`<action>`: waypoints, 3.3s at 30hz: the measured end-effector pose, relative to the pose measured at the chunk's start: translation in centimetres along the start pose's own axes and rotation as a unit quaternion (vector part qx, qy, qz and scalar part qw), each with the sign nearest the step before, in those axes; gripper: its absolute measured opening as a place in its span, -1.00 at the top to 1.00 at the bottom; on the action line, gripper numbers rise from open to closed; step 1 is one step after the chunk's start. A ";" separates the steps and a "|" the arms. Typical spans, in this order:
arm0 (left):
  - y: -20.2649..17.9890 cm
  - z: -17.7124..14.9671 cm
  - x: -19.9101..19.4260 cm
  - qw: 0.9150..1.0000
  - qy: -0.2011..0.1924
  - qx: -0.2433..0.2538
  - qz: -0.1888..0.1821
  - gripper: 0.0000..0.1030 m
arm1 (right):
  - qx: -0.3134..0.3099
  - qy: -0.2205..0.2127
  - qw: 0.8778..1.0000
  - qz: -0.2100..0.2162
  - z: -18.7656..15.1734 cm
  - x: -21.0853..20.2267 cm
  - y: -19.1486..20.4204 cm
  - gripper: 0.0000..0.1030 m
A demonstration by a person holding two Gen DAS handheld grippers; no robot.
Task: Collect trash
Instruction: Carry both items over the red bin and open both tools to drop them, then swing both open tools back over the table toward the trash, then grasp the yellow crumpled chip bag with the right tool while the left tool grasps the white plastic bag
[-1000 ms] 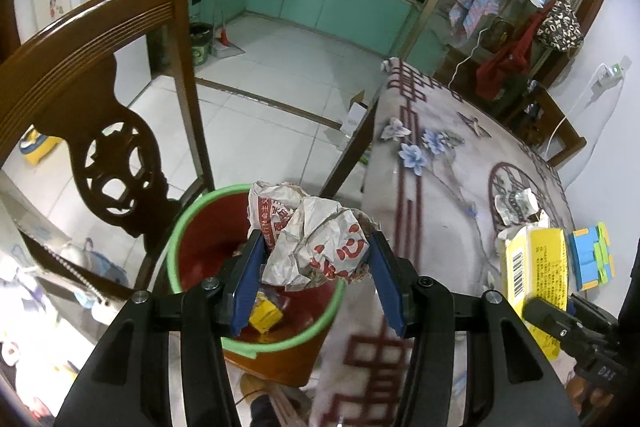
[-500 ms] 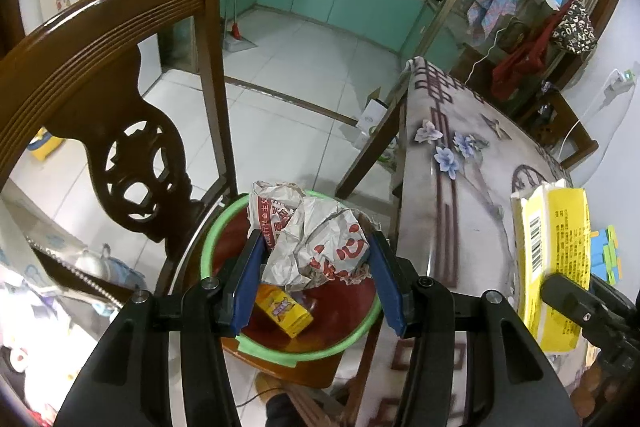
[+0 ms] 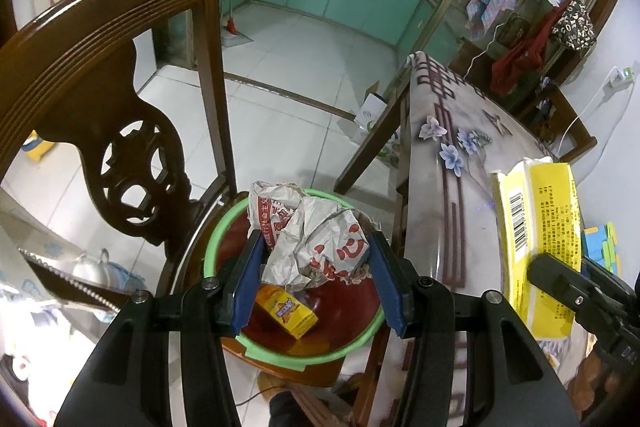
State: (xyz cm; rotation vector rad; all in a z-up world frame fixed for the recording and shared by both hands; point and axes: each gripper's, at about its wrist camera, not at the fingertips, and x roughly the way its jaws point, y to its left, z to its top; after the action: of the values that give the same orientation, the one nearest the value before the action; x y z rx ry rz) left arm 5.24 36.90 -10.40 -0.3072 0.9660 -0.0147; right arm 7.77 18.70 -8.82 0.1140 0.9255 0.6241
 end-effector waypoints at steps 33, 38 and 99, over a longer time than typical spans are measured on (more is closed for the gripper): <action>-2.1 1.1 0.0 1.000 -0.010 0.018 -0.010 -0.47 | 0.071 -0.042 0.995 -0.055 -1.0 -4.0 -3.9 -0.20; -5.7 0.3 0.9 0.998 0.005 0.055 -0.031 -0.47 | 0.073 -0.040 0.990 -0.110 -3.8 -7.2 -6.1 -0.20; -40.3 -12.2 11.5 0.962 0.132 0.193 -0.137 0.00 | 0.268 -0.012 0.941 -0.207 -22.7 -26.0 -36.5 -0.13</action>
State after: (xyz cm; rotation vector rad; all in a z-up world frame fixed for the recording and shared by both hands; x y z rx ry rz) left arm 6.92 -6.39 -15.47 -0.0749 1.1539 -0.5033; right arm -4.72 -29.28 -16.98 0.4010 1.0397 -0.0307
